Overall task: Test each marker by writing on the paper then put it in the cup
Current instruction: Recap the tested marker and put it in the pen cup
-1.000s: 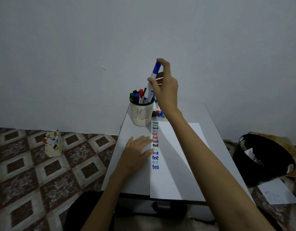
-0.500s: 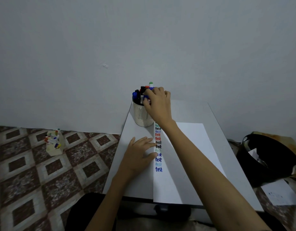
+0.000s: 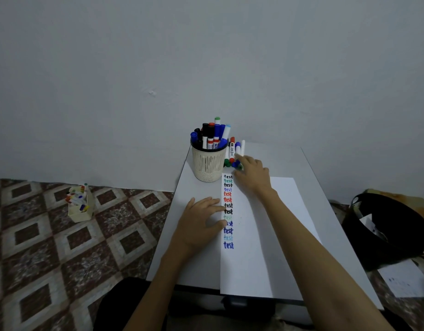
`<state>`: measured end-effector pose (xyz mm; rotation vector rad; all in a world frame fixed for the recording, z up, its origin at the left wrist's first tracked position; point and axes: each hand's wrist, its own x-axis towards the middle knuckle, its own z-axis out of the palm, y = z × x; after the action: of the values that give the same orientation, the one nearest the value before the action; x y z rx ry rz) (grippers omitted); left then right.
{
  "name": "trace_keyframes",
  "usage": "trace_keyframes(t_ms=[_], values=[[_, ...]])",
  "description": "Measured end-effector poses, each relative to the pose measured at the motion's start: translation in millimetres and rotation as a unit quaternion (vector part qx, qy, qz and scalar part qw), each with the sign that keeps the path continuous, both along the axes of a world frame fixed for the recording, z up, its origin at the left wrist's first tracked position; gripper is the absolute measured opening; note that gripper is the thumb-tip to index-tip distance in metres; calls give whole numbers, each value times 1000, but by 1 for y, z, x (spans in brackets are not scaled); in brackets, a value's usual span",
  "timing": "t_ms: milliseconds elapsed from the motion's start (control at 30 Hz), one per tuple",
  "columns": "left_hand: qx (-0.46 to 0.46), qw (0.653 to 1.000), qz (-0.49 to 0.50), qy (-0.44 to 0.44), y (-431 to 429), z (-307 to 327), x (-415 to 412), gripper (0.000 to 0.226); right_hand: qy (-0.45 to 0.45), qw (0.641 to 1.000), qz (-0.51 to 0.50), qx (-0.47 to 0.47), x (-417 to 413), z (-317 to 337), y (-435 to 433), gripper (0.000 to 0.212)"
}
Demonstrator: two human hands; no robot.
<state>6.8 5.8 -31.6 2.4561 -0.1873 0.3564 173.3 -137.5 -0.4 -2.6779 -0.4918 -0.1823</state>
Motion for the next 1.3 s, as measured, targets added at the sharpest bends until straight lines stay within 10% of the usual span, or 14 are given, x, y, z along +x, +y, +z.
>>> trace_keyframes(t_ms=[333,733,1067,1300], values=[[4,1000,5,3,-1,2,0,54,-83,990,-48,108,9,-14,3,14],[-14,1000,7,-22,-2,2,-2,68,-22,952,-133,273,15,-2,-19,21],[-8,998,30,-62,-2,-2,-2,62,-83,727,-129,669,-64,48,-50,14],[19,994,-5,-105,-7,1,-6,59,45,772,-36,633,-126,34,-46,18]])
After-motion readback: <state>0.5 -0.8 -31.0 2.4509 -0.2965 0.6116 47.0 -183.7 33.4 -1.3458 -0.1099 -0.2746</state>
